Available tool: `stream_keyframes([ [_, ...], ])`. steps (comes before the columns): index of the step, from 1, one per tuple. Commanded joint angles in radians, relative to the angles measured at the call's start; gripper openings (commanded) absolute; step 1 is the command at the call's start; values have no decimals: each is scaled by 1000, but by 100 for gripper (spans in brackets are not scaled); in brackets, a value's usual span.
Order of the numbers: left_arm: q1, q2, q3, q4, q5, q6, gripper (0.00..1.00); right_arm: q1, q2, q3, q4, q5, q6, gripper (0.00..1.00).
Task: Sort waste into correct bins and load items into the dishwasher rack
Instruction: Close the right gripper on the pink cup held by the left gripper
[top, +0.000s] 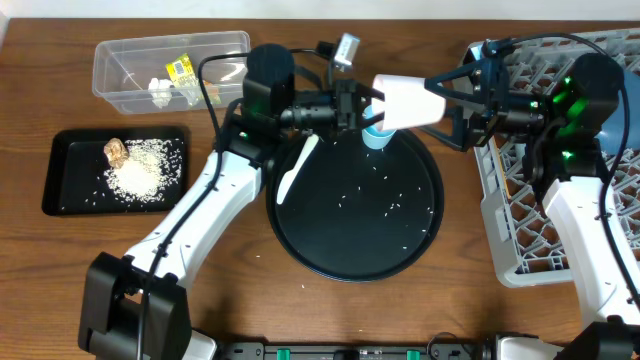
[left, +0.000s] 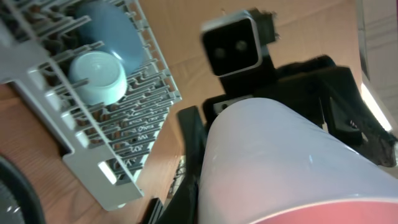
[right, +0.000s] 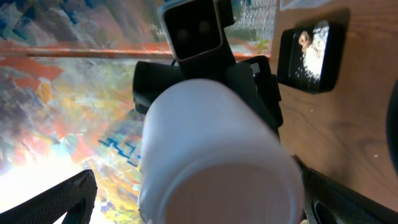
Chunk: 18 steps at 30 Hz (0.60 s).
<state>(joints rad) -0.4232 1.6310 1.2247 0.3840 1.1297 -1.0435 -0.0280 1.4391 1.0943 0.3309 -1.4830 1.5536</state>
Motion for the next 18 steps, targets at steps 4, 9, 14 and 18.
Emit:
stream_keyframes([
  [4, -14, 7, 17, 14, -8, -26, 6, 29, 3, 2, 3, 21, 29, 99],
  [9, -13, 7, 17, 15, -8, -32, 6, 28, 3, 2, 3, 37, 20, 94],
  [14, 14, 7, 17, 15, 5, -32, 6, 22, 3, 2, 2, 37, 1, 93],
  [18, 41, 7, 17, 15, 25, -33, 6, 8, 3, 2, 3, 39, 1, 91],
])
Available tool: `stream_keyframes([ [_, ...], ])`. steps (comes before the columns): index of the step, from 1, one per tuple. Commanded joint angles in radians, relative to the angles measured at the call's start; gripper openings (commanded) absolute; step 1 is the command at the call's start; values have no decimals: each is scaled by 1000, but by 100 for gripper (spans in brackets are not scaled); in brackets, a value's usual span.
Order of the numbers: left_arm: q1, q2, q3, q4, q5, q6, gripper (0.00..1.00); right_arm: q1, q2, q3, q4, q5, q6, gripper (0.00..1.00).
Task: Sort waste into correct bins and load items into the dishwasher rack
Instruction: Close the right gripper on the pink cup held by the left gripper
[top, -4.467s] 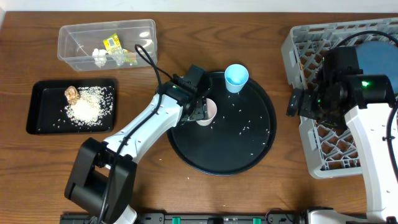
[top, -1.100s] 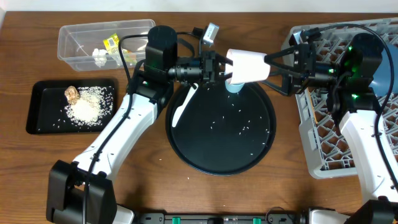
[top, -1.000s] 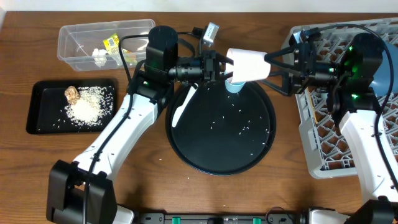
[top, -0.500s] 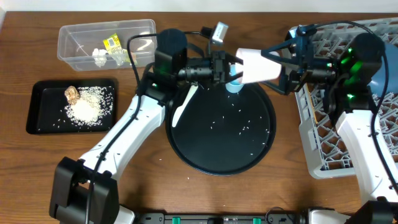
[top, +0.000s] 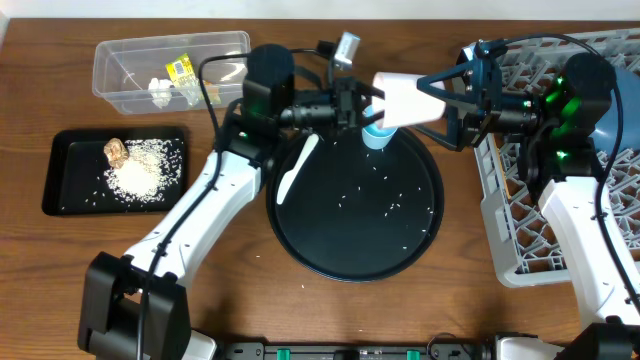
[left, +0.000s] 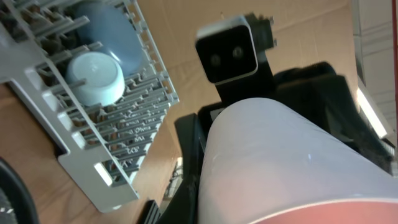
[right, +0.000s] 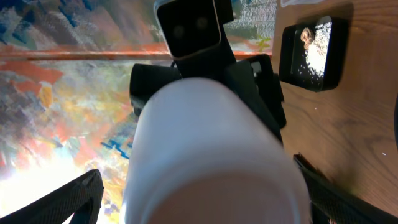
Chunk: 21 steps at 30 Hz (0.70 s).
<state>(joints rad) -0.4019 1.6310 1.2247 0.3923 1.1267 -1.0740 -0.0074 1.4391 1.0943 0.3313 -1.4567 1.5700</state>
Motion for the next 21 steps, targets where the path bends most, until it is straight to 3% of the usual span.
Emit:
stream_keyframes([
  [1, 19, 7, 17, 6, 31, -2, 6, -13, 3, 2, 2, 13, -16, 91],
  [10, 19, 7, 17, 6, 40, -16, 6, -12, 3, 2, 2, 17, -41, 82],
  [21, 19, 7, 17, 6, 144, -55, 6, -12, 3, 2, 2, 35, -68, 84],
])
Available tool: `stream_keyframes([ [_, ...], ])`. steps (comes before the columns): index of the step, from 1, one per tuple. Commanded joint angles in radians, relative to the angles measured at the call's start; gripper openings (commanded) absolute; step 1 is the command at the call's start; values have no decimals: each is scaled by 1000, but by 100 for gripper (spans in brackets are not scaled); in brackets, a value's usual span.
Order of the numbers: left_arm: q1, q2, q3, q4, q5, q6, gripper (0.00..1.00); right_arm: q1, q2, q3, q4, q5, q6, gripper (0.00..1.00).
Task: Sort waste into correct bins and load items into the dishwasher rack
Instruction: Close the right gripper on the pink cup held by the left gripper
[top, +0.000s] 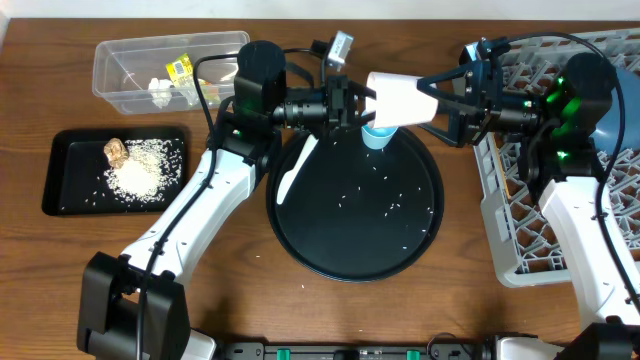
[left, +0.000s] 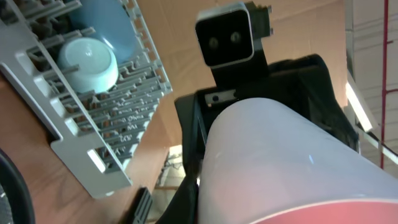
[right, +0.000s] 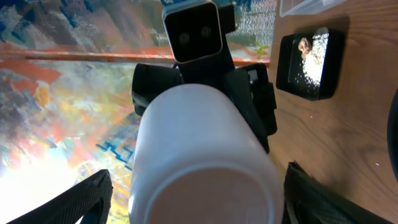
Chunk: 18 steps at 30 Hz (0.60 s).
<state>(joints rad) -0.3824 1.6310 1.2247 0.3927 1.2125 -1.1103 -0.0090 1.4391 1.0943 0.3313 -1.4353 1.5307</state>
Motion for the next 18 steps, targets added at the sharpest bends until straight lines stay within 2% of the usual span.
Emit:
stream_keyframes([
  [1, 0, 7, 17, 6, 60, -22, 6, -10, 3, 2, 2, 14, -30, 84],
  [10, 0, 7, 17, 6, 60, -21, 6, -10, 3, 2, 2, 14, -36, 77],
  [18, 0, 7, 17, 6, 60, -21, 6, -10, 3, 2, 2, 5, -36, 74],
])
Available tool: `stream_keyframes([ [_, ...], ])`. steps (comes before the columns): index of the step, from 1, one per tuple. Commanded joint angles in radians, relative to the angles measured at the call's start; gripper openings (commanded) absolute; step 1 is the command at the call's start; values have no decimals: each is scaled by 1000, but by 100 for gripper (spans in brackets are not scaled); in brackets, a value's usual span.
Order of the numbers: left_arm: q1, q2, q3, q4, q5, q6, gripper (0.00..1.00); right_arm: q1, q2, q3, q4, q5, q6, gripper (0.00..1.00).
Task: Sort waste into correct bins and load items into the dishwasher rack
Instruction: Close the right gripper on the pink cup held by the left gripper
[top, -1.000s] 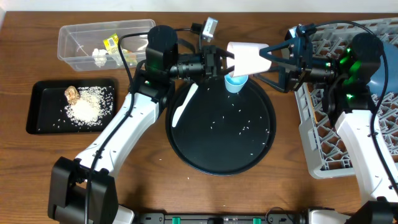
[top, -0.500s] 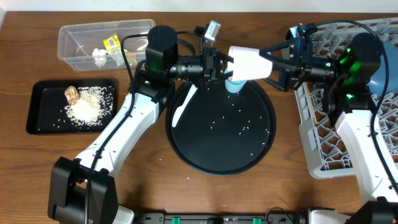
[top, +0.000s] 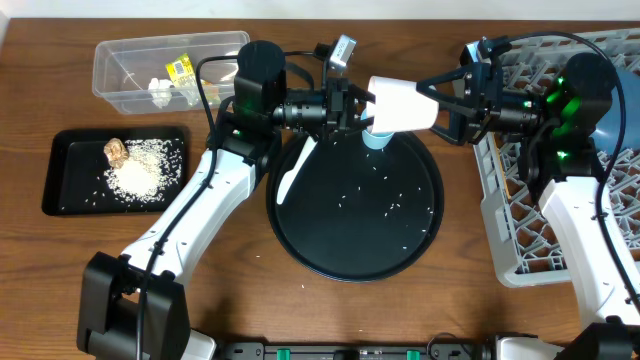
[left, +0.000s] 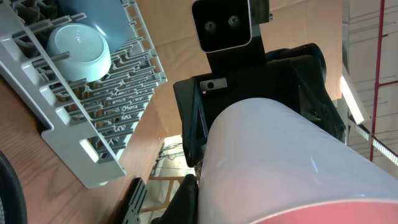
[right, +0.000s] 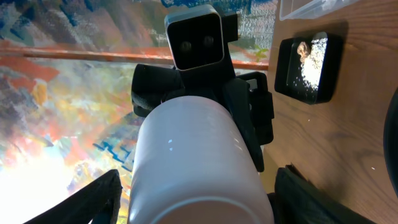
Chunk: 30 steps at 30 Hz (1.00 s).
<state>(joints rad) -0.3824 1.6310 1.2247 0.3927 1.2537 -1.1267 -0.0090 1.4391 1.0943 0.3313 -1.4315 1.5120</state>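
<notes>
A white cup (top: 402, 104) hangs on its side above the far edge of the round black tray (top: 355, 225). My left gripper (top: 352, 105) is shut on its rim end. My right gripper (top: 428, 106) is open, one finger (right: 87, 199) on each side of the cup's base (right: 196, 171), with a gap on both sides. The grey dishwasher rack (top: 520, 200) lies at the right with a blue bowl (top: 625, 130) in it. In the left wrist view the cup (left: 280, 162) fills the frame, with the rack (left: 99, 99) and a pale bowl (left: 78, 43) behind it.
A small blue cup (top: 375, 135) and a white utensil (top: 290, 172) sit on the round tray among scattered rice grains. A black rectangular tray (top: 70, 190) with rice and a food scrap lies at the left. A clear bin (top: 215, 45) with wrappers stands at the back left.
The left gripper and the cup have shifted slightly right, so the cup's base sits a little deeper between the right gripper's open fingers. The left wrist has tilted a bit.
At each earlier moment the left gripper held the white cup sideways over the tray's far edge, and the right gripper stood open at its base. The two arms made only small shifts, and the cup is still in the left gripper alone.
</notes>
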Motion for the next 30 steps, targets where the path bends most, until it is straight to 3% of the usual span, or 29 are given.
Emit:
stream_keyframes([
  [1, 0, 7, 17, 6, 18, -5, 6, -10, 3, 2, 2, -2, -17, 74],
  [21, 0, 7, 17, 6, -15, -5, 7, -3, 3, 2, 2, -32, -10, 73],
  [30, 0, 7, 17, 6, -28, -5, 7, -2, 3, 2, 2, -33, -10, 68],
])
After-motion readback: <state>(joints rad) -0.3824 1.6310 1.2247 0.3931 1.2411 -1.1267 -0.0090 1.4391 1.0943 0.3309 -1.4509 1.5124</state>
